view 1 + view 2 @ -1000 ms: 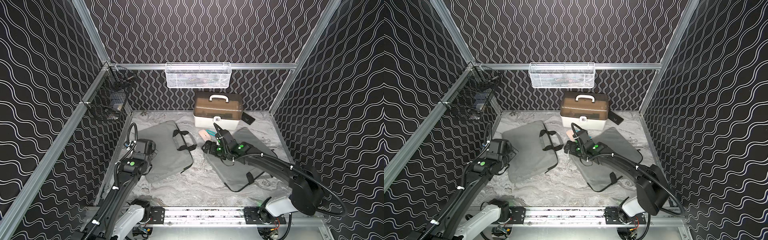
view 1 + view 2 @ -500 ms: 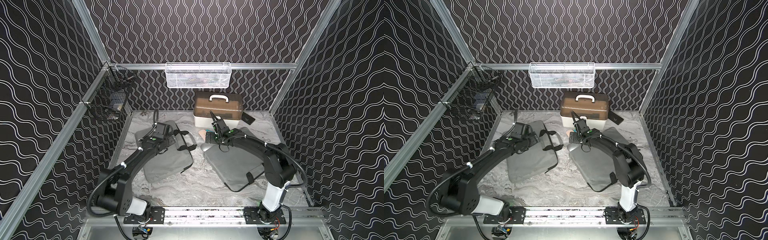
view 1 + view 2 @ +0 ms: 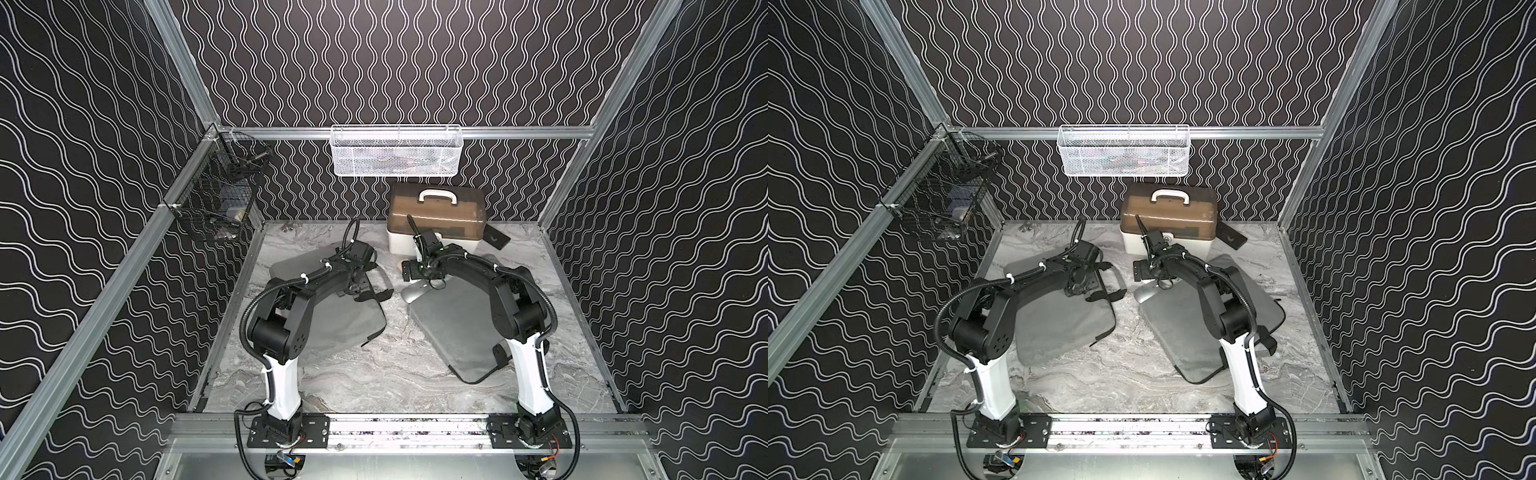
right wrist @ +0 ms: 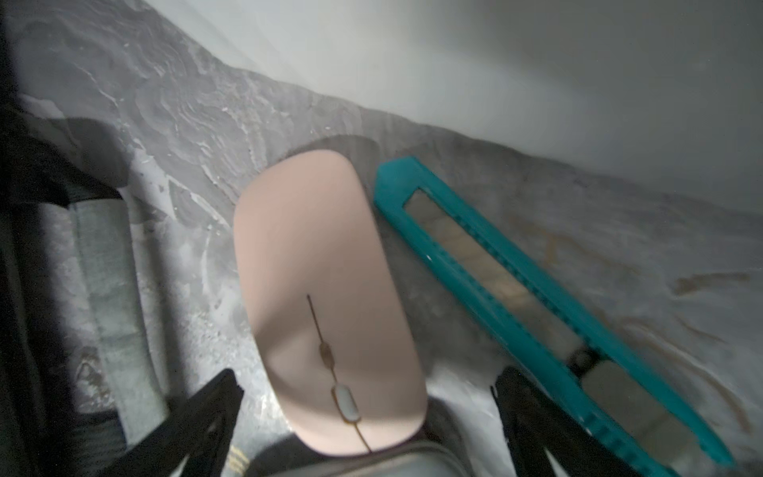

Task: Put the mouse into the laptop bag
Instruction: Pick up the mouse from the center of the board.

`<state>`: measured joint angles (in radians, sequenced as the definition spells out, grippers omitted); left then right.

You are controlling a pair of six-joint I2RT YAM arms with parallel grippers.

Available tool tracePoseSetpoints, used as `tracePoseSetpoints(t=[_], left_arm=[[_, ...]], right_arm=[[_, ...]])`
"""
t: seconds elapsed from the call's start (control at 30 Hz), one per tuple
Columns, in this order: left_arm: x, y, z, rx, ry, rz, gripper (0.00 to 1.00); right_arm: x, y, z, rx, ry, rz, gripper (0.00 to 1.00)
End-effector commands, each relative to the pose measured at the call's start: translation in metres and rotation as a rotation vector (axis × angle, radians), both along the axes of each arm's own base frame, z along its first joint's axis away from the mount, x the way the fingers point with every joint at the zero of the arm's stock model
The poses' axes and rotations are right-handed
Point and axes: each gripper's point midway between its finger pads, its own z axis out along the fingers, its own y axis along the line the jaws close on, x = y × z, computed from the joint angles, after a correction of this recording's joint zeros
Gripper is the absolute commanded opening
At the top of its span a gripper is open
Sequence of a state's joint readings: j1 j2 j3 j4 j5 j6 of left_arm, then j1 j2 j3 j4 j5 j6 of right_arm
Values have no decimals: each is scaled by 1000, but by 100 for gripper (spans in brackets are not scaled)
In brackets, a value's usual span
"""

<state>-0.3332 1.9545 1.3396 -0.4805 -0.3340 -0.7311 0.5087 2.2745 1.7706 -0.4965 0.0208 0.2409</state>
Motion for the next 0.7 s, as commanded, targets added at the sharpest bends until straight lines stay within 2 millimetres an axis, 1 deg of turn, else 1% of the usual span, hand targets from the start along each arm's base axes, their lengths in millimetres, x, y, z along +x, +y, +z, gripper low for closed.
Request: tracePoseSetpoints(t=[0.0, 0.1, 0.13, 0.17, 0.23, 0.37, 0.5, 0.57, 0.67], left_arm=[[-3, 3, -18, 31, 56, -7, 44], [-4, 2, -23, 27, 64, -5, 24], [-5, 2, -23, 25, 61, -1, 13], [-6, 3, -20, 23, 57, 1, 6], [-8, 3, -14, 19, 48, -2, 0], [-16, 3, 8, -6, 11, -12, 0], [-27, 4, 30, -37, -32, -26, 0], [-34, 3, 43, -55, -56, -37, 0], [-43, 5, 59, -74, -87, -49, 0]], right_arm=[[-4, -2, -13, -41, 55, 26, 96], [-6, 3, -18, -30, 77, 38, 91], [-7, 4, -20, -25, 86, 39, 89], [-8, 5, -21, -21, 89, 42, 88], [-11, 8, -22, -5, 96, 45, 84], [-21, 16, -24, 9, 99, 64, 81], [-27, 23, -30, -13, 106, 65, 79], [-27, 26, -33, -36, 103, 64, 79], [-23, 23, -40, -74, 109, 27, 79]])
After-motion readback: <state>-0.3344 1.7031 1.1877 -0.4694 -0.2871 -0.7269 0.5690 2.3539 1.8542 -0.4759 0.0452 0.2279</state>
